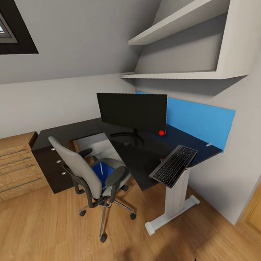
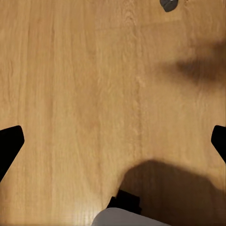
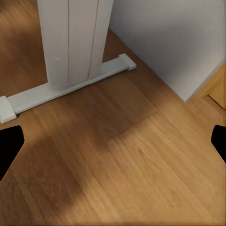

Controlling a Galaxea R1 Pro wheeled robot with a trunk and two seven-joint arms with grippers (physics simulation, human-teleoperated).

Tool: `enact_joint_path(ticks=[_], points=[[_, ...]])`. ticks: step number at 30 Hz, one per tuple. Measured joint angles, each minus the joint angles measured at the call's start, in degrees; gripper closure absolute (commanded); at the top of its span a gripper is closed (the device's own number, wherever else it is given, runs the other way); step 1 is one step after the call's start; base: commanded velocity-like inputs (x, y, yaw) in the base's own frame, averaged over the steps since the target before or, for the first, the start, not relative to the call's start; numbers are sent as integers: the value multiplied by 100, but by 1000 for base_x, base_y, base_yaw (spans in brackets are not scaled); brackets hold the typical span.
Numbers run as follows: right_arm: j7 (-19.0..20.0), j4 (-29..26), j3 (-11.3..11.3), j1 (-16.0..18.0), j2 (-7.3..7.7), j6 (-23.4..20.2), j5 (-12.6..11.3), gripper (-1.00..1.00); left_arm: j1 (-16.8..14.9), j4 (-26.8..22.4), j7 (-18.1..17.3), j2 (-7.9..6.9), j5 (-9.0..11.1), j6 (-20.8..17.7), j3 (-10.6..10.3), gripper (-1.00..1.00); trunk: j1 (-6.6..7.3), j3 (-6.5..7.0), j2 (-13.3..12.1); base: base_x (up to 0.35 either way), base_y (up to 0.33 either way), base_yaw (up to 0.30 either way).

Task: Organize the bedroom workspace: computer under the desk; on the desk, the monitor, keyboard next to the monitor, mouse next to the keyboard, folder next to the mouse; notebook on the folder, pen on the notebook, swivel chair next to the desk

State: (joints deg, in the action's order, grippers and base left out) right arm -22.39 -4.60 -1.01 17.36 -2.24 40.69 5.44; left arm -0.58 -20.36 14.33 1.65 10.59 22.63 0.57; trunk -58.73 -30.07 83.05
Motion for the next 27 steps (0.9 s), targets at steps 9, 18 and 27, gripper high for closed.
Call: enact_joint_path(ticks=[9,18,27], points=[[13,-22,21,0,133,64,3,-100,-1,-117,26,9,7,20,4,-100,0,0,0,0,0,1],[15,-33,30,1,121,126,4,-100,3,-115,11,17,-18,19,-18,-100,0,0,0,0,0,160],[17,-34,37,1,126,133,16,-100,1,-112,-16,1,-29,47,-17,-100,0,-3,0,0,0,272]])
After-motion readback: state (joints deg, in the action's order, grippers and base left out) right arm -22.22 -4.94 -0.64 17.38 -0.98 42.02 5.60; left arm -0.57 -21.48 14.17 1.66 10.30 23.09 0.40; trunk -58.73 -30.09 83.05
